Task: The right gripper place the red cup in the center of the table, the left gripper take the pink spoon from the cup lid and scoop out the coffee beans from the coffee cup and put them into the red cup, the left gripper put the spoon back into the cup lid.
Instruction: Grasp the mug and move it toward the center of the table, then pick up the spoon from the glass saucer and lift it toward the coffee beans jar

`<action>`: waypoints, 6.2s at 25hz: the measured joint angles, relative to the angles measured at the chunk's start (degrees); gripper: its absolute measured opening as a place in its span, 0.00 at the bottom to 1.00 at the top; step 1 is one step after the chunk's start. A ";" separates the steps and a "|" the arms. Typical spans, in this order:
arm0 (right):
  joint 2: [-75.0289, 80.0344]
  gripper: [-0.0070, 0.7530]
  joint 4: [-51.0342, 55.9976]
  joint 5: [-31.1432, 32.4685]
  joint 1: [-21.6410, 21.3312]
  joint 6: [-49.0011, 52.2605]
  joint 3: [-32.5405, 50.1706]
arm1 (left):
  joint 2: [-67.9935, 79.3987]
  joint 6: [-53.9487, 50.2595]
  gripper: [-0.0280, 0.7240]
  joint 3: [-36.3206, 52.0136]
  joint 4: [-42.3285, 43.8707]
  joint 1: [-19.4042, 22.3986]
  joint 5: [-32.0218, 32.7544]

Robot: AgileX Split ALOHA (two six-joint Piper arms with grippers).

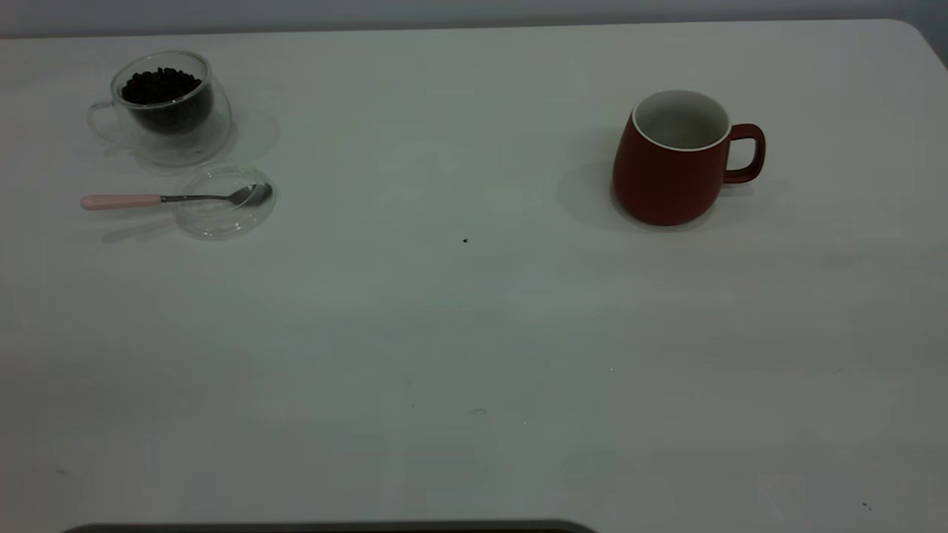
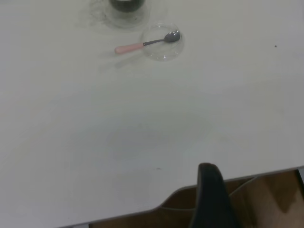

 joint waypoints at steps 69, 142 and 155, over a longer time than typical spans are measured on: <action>116.24 0.79 43.82 -37.99 -1.75 -114.42 -38.57 | 0.00 -0.03 0.74 0.00 0.00 0.00 0.00; 58.85 0.78 -9.55 4.26 23.84 11.05 -7.56 | 0.00 -0.08 0.74 0.00 0.00 0.00 0.00; 22.98 0.77 -8.96 -2.10 10.54 9.14 -0.81 | 0.00 -0.03 0.74 0.00 0.00 0.00 0.00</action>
